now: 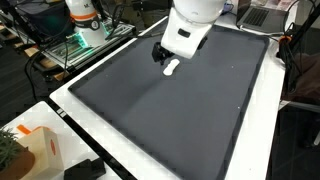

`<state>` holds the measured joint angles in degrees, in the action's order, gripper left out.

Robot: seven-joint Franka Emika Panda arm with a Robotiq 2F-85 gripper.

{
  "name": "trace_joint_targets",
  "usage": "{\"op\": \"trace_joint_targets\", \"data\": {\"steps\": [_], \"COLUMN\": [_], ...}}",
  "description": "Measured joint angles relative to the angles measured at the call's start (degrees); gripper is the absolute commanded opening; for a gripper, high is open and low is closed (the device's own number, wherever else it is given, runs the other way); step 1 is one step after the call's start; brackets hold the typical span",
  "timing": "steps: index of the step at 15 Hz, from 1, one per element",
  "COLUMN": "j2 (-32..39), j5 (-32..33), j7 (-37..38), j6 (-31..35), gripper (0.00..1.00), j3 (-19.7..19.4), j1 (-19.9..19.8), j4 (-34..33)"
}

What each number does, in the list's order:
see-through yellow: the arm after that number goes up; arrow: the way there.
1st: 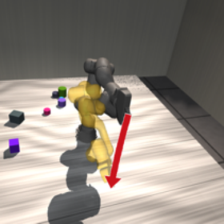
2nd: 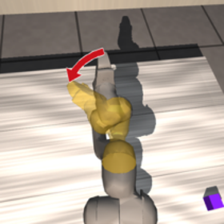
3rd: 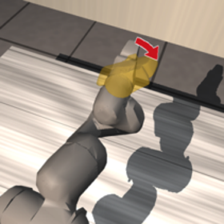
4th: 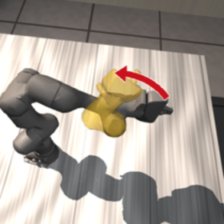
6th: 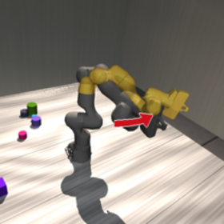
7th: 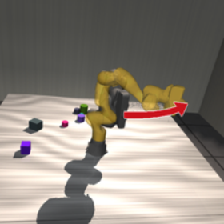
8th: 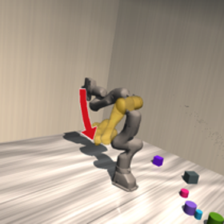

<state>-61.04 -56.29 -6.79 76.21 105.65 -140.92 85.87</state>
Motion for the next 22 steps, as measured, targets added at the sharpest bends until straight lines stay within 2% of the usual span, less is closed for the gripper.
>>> {"op": "trace_joint_targets", "data": {"steps": [13,22], "j2": [-1.7,-5.5], "j5": [-0.2,-6.0], "j7": [2.9,4.6], "j6": [0.0,-1.3], "gripper": [1.0,1.0], "j3": [-0.1,-0.6], "j1": [0.2,0.2], "j4": [1.8,4.2]}}
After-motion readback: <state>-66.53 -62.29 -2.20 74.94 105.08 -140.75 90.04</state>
